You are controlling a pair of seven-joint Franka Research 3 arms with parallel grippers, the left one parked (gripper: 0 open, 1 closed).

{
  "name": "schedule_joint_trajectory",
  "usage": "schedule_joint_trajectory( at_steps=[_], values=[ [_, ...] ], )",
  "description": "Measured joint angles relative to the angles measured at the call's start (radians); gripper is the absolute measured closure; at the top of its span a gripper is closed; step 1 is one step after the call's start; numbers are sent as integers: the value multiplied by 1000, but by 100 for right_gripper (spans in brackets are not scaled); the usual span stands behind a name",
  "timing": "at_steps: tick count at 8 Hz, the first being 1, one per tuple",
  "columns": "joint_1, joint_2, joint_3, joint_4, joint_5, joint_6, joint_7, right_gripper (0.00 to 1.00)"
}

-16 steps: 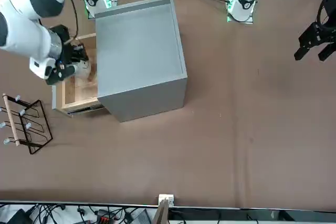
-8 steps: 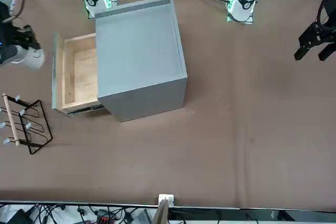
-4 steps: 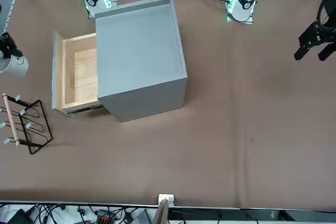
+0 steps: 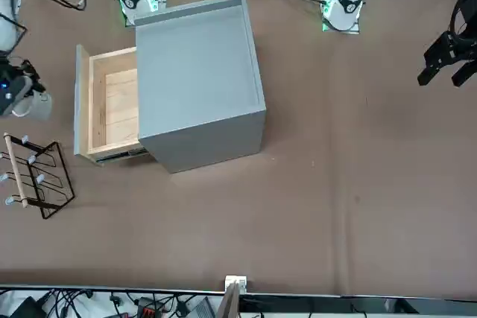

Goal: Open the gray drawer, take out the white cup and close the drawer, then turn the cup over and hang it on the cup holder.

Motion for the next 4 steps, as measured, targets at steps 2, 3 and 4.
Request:
schedule_joint_trajectory(
  at_steps=[2,3,4],
  values=[
    [-11,3,0,-159,-2,205,-76,94],
    [-11,4,0,-222,-28,267,-85,94],
    [-17,4,0,-262,-85,309,-87,94]
  ],
)
